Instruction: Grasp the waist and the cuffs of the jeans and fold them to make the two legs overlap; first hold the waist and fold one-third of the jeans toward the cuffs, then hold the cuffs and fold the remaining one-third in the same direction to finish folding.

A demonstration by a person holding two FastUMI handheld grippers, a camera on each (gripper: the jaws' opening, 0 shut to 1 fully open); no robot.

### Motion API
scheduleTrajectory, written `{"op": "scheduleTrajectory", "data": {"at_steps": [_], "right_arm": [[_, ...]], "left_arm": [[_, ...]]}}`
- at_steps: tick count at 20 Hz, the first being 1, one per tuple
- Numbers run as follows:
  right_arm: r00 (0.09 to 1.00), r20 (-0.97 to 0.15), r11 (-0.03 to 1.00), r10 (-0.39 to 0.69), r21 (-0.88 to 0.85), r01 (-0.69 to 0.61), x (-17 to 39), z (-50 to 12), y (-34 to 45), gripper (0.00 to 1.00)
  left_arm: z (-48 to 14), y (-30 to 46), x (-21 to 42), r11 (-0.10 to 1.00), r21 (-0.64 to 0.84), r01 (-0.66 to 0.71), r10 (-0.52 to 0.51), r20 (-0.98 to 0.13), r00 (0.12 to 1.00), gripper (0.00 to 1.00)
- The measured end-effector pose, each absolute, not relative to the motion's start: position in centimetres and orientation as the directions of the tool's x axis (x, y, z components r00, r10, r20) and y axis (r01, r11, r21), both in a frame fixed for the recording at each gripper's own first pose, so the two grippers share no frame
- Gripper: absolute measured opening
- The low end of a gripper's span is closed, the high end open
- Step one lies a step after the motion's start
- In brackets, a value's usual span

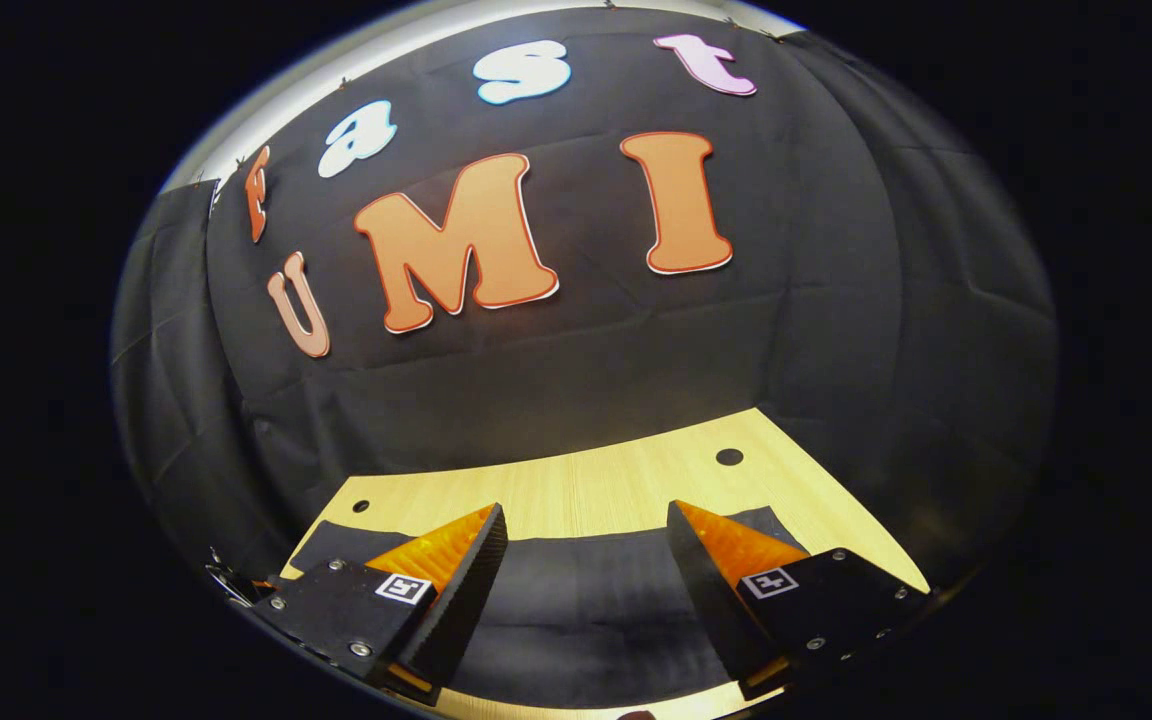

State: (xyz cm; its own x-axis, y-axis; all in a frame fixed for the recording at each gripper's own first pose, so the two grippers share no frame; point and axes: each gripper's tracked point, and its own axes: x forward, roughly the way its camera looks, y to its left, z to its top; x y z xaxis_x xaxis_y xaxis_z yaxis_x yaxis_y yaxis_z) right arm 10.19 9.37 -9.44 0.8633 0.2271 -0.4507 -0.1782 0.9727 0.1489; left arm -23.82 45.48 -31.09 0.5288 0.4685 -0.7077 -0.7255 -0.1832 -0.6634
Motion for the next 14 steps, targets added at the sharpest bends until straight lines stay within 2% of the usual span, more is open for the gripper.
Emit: {"op": "scheduleTrajectory", "data": {"at_steps": [1, 2, 4, 5, 9, 12, 14], "right_arm": [[0.866, -0.450, 0.975, 0.216, 0.153, -0.163, 9.9, -9.4, 8.8, 0.97], [0.868, -0.452, 0.976, 0.206, 0.158, -0.149, 9.5, -9.6, 8.1, 1.00], [0.858, -0.474, 0.975, 0.201, 0.186, -0.125, 8.5, -10.7, 6.9, 0.97], [0.839, -0.501, 0.967, 0.214, 0.227, -0.111, 7.7, -11.5, 6.5, 0.97], [0.773, -0.570, 0.863, 0.280, 0.502, 0.058, 5.2, -14.3, 4.6, 0.97], [0.725, -0.662, 0.825, 0.187, 0.507, 0.250, 2.1, -18.5, -0.6, 0.97], [0.689, -0.701, 0.769, 0.184, 0.539, 0.343, 0.1, -21.2, -2.6, 0.98]], "left_arm": [[-32.0, 45.4, -24.1, -0.212, -0.635, -0.743, 0.461, -0.735, 0.497, 0.67], [-32.8, 45.6, -24.0, -0.236, -0.630, -0.740, 0.455, -0.745, 0.489, 0.46], [-32.5, 45.7, -23.7, -0.235, -0.652, -0.721, 0.428, -0.735, 0.525, 0.04], [-32.7, 45.9, -23.3, -0.227, -0.652, -0.724, 0.429, -0.734, 0.526, 0.01], [-31.6, 45.5, -23.3, -0.166, -0.631, -0.758, 0.415, -0.742, 0.526, 0.01], [-30.7, 45.0, -22.8, -0.140, -0.637, -0.758, 0.389, -0.739, 0.549, 0.01], [-30.0, 44.7, -23.0, -0.125, -0.648, -0.751, 0.376, -0.732, 0.569, 0.01]]}}
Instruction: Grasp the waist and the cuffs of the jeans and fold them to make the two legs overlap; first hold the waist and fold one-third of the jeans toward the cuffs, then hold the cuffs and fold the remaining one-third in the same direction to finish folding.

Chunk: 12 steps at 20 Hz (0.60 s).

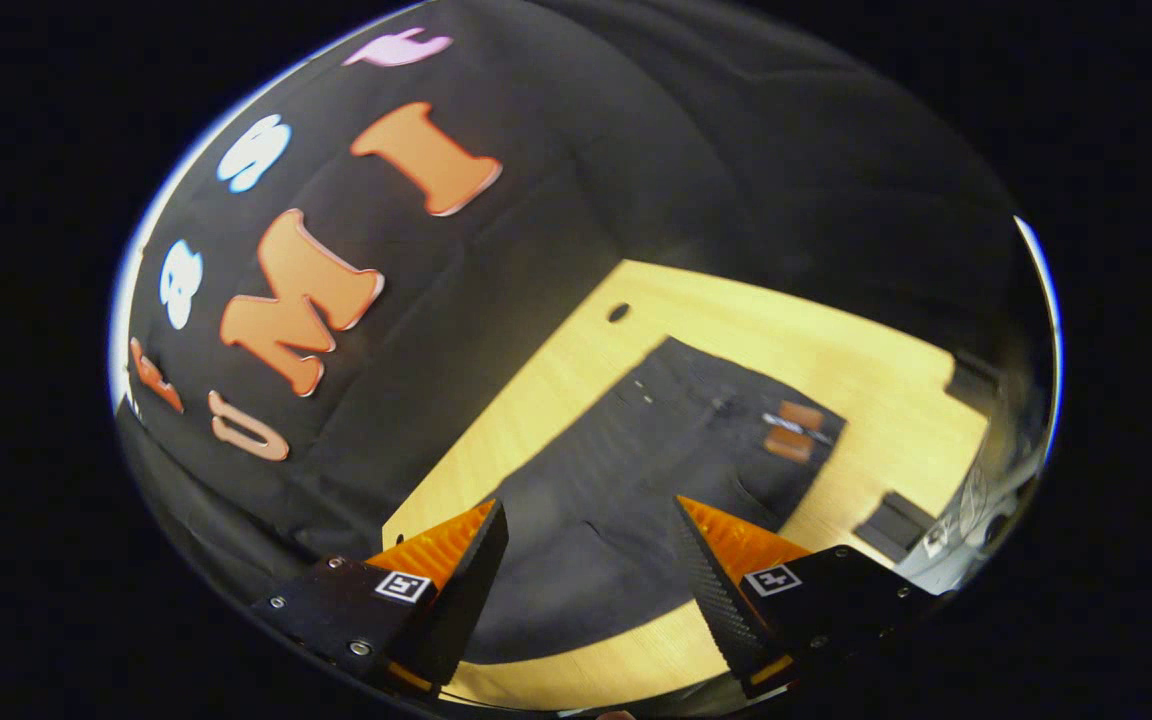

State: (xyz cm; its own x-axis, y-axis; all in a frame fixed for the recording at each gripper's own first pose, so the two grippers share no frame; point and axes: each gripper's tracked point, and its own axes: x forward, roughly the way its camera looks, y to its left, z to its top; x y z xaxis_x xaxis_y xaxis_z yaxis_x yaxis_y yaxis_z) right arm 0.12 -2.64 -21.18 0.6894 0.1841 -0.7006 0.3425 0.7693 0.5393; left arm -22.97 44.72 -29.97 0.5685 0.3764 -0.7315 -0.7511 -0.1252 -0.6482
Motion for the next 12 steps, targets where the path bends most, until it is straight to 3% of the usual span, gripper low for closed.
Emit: {"op": "scheduleTrajectory", "data": {"at_steps": [5, 12], "right_arm": [[0.602, -0.784, 0.661, 0.148, 0.532, 0.530, -2.3, -27.3, -6.5, 0.98], [0.478, -0.869, 0.591, 0.124, 0.452, 0.668, -1.8, -34.8, -9.3, 0.98]], "left_arm": [[-29.0, 44.3, -23.1, -0.125, -0.639, -0.759, 0.367, -0.740, 0.563, 0.01], [-28.4, 43.7, -23.0, -0.139, -0.625, -0.768, 0.374, -0.751, 0.544, 0.01]]}}
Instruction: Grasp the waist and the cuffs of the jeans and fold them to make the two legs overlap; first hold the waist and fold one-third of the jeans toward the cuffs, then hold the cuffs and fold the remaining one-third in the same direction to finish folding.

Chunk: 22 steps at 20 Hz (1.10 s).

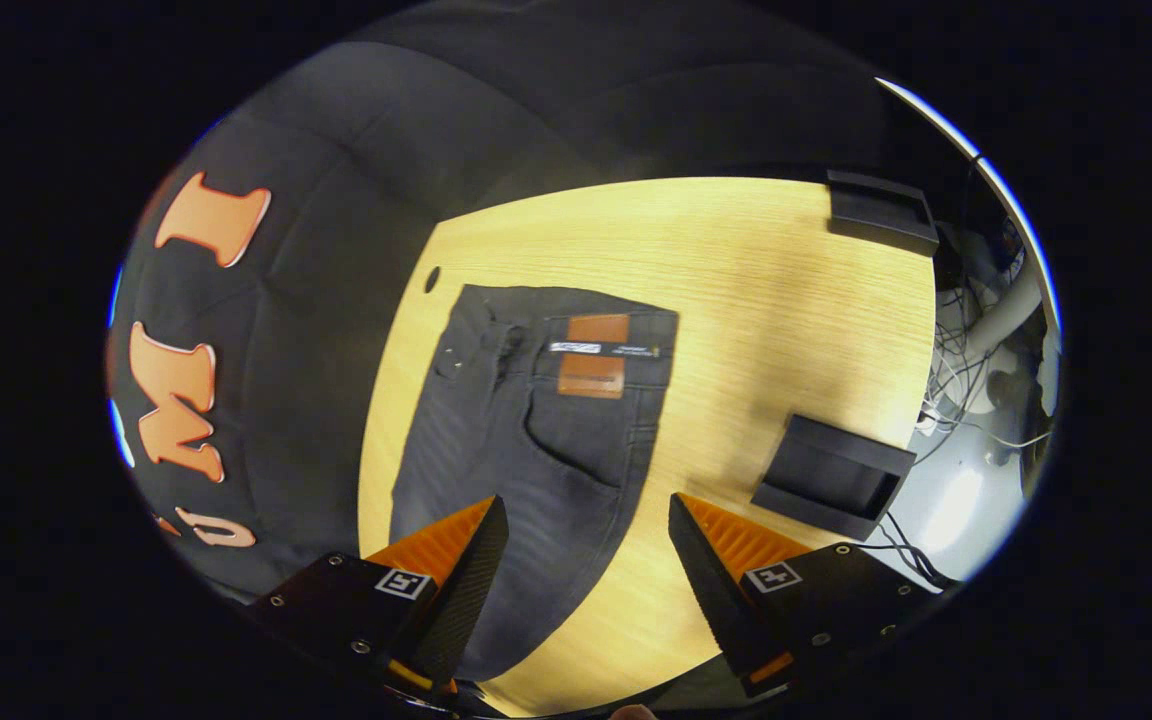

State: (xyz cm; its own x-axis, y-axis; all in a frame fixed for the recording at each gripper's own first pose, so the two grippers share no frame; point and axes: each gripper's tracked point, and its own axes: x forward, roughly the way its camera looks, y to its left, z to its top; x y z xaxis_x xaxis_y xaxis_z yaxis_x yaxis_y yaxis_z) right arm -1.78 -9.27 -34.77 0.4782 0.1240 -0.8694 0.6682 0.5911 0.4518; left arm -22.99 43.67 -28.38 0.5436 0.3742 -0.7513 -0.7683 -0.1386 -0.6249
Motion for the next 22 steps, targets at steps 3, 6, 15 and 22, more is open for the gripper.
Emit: {"op": "scheduleTrajectory", "data": {"at_steps": [3, 6, 15, 22], "right_arm": [[0.465, -0.876, 0.582, 0.128, 0.446, 0.680, -1.0, -35.9, -9.5, 0.98], [0.440, -0.889, 0.596, 0.131, 0.425, 0.681, -0.6, -36.8, -9.1, 0.98], [0.463, -0.870, 0.590, 0.169, 0.466, 0.660, 1.5, -37.9, -7.2, 0.98], [0.502, -0.858, 0.677, 0.114, 0.436, 0.592, 3.4, -40.4, -7.6, 0.39]], "left_arm": [[-28.4, 43.5, -23.2, -0.149, -0.617, -0.773, 0.375, -0.759, 0.533, 0.01], [-28.6, 43.4, -22.9, -0.156, -0.610, -0.777, 0.374, -0.764, 0.525, 0.01], [-28.3, 43.5, -23.2, -0.173, -0.616, -0.769, 0.375, -0.763, 0.527, 0.01], [-28.2, 43.7, -23.3, -0.170, -0.635, -0.754, 0.372, -0.750, 0.547, 0.01]]}}
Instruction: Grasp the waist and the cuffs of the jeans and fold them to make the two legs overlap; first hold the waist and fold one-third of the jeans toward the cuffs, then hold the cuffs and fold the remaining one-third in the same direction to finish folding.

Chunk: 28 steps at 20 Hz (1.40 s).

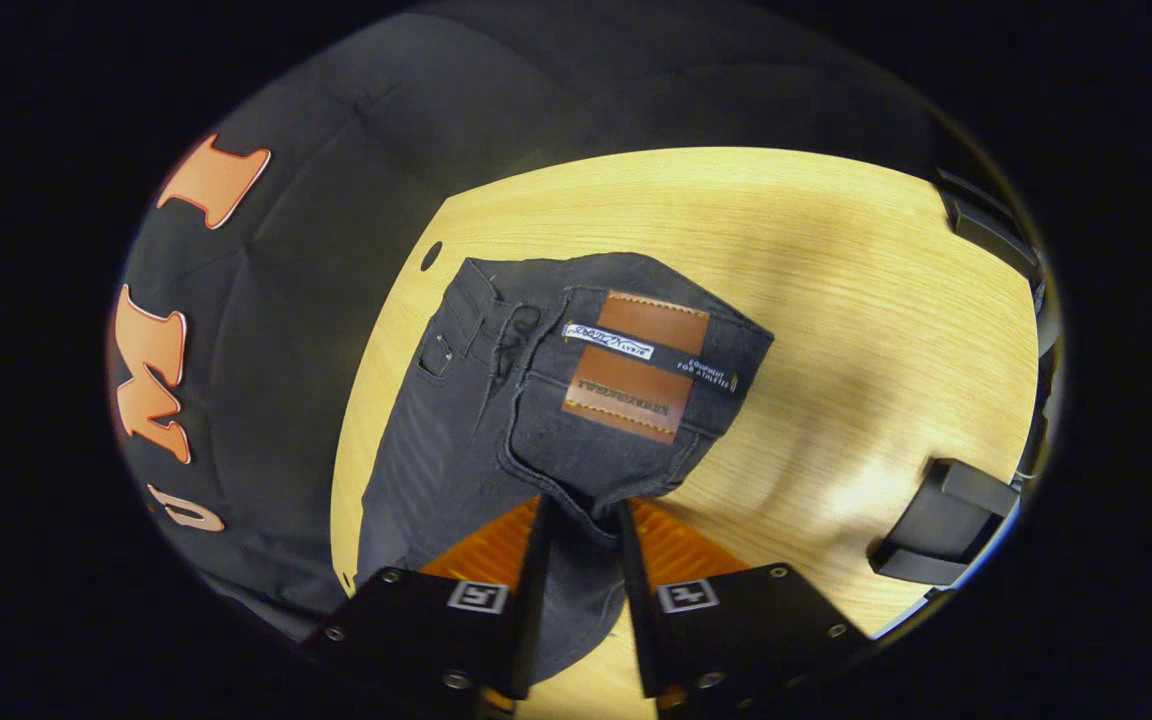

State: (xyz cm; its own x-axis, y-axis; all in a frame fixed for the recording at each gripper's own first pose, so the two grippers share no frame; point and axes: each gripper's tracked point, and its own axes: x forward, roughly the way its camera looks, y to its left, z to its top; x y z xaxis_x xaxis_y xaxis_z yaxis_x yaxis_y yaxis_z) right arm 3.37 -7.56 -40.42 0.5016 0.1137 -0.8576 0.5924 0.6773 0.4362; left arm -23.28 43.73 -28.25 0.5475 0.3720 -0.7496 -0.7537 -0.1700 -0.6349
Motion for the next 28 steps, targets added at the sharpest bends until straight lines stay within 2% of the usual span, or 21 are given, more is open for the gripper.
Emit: {"op": "scheduleTrajectory", "data": {"at_steps": [2, 7, 10, 11, 12, 14, 16, 21, 28], "right_arm": [[0.505, -0.851, 0.651, 0.145, 0.466, 0.599, 3.4, -40.0, -7.2, 0.10], [0.537, -0.825, 0.696, 0.174, 0.489, 0.526, 3.1, -38.4, -6.9, 0.10], [0.585, -0.790, 0.670, 0.183, 0.535, 0.514, 3.2, -35.5, -6.8, 0.10], [0.603, -0.775, 0.666, 0.189, 0.553, 0.502, 3.6, -34.3, -6.3, 0.14], [0.617, -0.763, 0.662, 0.191, 0.564, 0.494, 4.2, -33.4, -5.7, 0.10], [0.641, -0.743, 0.662, 0.193, 0.581, 0.474, 5.0, -32.0, -5.1, 0.09], [0.656, -0.725, 0.677, 0.211, 0.592, 0.436, 6.7, -30.6, -4.3, 0.09], [0.668, -0.699, 0.691, 0.255, 0.615, 0.380, 11.6, -28.7, -2.6, 0.10], [0.649, -0.712, 0.700, 0.270, 0.607, 0.375, 19.4, -29.7, -0.3, 0.09]], "left_arm": [[-28.3, 43.7, -23.4, -0.159, -0.637, -0.755, 0.369, -0.747, 0.553, 0.01], [-27.5, 43.8, -24.2, -0.121, -0.621, -0.774, 0.382, -0.749, 0.542, 0.01], [-26.2, 43.9, -24.3, -0.043, -0.570, -0.820, 0.357, -0.775, 0.521, 0.01], [-25.7, 44.0, -24.1, -0.017, -0.554, -0.832, 0.340, -0.786, 0.516, 0.01], [-25.2, 44.2, -24.0, 0.005, -0.529, -0.849, 0.323, -0.802, 0.502, 0.01], [-24.3, 43.9, -23.3, 0.047, -0.473, -0.880, 0.283, -0.838, 0.466, 0.01], [-22.9, 44.3, -22.9, 0.069, -0.424, -0.903, 0.274, -0.862, 0.426, 0.01], [-20.4, 45.2, -20.9, 0.077, -0.411, -0.908, 0.296, -0.860, 0.415, 0.01], [-18.3, 50.4, -13.3, 0.134, -0.405, -0.904, 0.305, -0.852, 0.426, 0.01]]}}
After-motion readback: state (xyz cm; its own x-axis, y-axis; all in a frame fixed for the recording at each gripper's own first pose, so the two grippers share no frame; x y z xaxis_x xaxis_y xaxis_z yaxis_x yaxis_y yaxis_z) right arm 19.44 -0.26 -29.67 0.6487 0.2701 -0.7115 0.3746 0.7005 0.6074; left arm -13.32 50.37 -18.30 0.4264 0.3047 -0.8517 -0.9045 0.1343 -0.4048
